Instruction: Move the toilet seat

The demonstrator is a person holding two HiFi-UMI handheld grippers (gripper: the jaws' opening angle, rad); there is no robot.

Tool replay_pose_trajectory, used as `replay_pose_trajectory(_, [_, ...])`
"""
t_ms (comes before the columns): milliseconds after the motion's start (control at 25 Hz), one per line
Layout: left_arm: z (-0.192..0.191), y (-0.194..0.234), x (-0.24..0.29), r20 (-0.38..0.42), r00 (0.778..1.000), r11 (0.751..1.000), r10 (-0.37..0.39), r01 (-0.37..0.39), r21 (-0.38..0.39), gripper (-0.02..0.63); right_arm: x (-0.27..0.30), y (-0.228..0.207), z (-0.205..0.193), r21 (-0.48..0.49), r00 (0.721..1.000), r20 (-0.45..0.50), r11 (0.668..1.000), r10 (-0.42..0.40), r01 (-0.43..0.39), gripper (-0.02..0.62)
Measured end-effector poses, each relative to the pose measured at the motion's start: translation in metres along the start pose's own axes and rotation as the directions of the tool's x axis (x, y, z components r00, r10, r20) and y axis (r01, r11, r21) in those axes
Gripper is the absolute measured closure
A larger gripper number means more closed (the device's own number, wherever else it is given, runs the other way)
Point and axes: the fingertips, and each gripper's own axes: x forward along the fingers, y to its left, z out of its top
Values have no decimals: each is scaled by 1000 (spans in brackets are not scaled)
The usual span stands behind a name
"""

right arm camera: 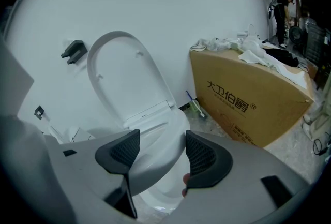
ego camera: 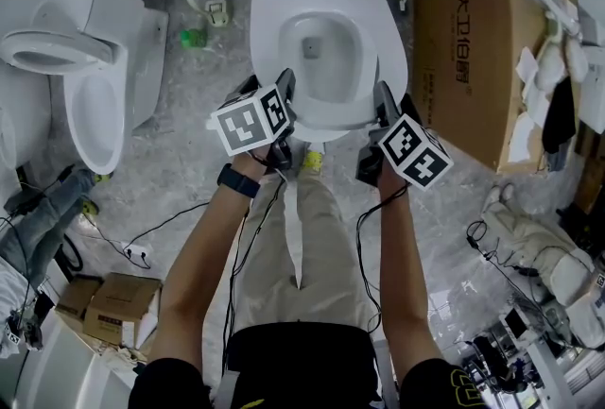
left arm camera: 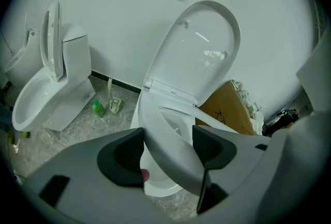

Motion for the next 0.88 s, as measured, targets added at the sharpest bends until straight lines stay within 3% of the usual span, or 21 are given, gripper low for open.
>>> replay_pose_trajectory(880, [20,-6,-6,15,1000,999,-3,3,-44,297,-3,9,21,56,1000,29,998,-9,8,295])
